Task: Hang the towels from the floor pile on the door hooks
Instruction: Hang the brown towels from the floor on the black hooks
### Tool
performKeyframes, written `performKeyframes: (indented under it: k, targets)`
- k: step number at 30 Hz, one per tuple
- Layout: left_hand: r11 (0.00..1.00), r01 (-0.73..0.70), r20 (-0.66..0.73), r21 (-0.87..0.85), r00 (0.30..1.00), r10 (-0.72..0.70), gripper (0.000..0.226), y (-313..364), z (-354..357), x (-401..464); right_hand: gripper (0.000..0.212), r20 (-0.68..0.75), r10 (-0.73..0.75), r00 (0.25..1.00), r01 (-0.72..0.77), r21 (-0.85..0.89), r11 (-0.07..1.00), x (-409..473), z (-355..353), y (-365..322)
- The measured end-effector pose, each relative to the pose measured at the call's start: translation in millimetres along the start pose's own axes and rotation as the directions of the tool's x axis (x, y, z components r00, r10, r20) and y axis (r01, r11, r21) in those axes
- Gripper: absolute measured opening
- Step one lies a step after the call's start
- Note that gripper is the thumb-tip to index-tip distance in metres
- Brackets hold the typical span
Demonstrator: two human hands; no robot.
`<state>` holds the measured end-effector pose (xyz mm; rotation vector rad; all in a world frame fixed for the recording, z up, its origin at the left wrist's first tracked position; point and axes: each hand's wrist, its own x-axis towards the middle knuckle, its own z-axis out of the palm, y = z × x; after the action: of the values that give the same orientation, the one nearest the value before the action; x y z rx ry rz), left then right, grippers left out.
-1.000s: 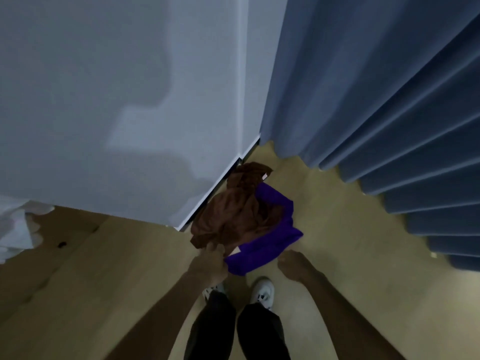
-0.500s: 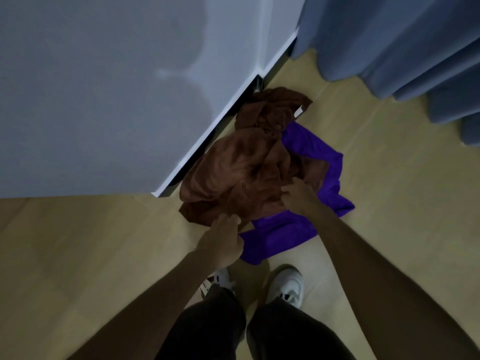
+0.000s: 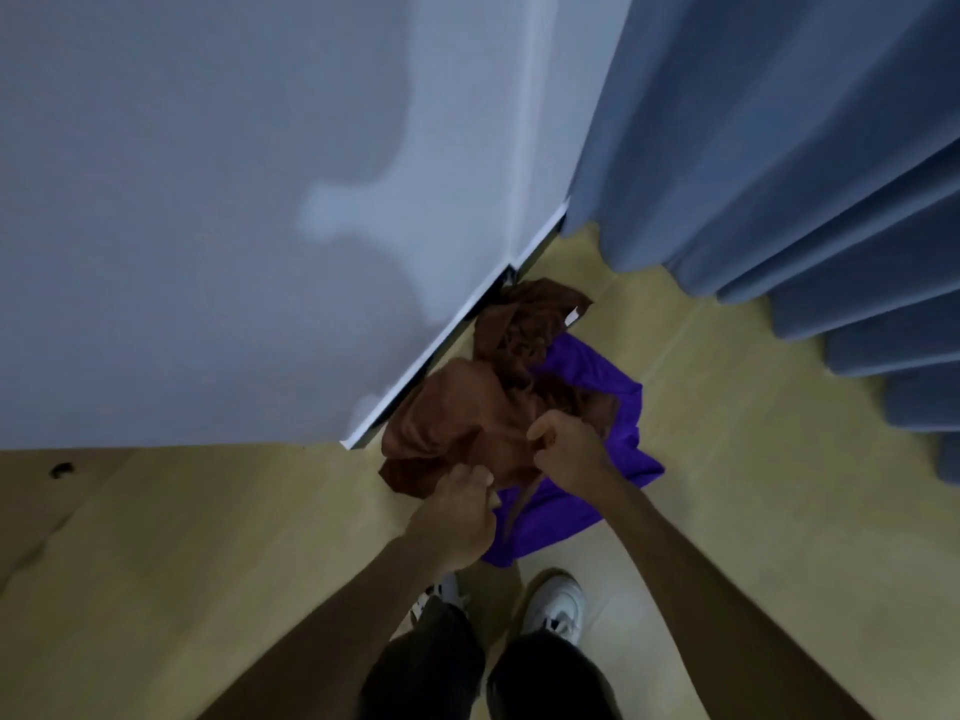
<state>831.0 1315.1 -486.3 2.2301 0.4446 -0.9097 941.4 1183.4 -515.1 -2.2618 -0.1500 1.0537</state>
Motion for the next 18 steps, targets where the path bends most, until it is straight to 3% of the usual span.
performKeyframes:
  k: [4,8,11,18]
  targets:
    - [0.994,-0.107,-0.117,0.033,0.987,0.11,0.057,73.9,-84.0,-60.6,0.03,0.039,-0.195,0.98,0.193,0.047,0.98,-85.4,-75.0,-104.8]
    - [0.982,-0.19,-0.278,-0.015,0.944,0.179,0.046,145.1,-172.9,-126.9,0.043,0.009,-0.428,0.904,0.427,0.043,0.903,-158.6,-149.5,-200.6]
    - [0.977,-0.207,-0.299,0.051,0.93,0.212,0.029,177.4,-220.6,-176.6,0.044,-0.017,-0.537,0.843,0.538,0.046,0.842,-206.0,-201.0,-255.4]
    - [0.982,-0.186,-0.238,0.017,0.954,0.185,0.024,212.0,-300.2,-308.3,0.043,-0.011,-0.718,0.696,0.717,0.061,0.694,-315.9,-291.5,-337.5]
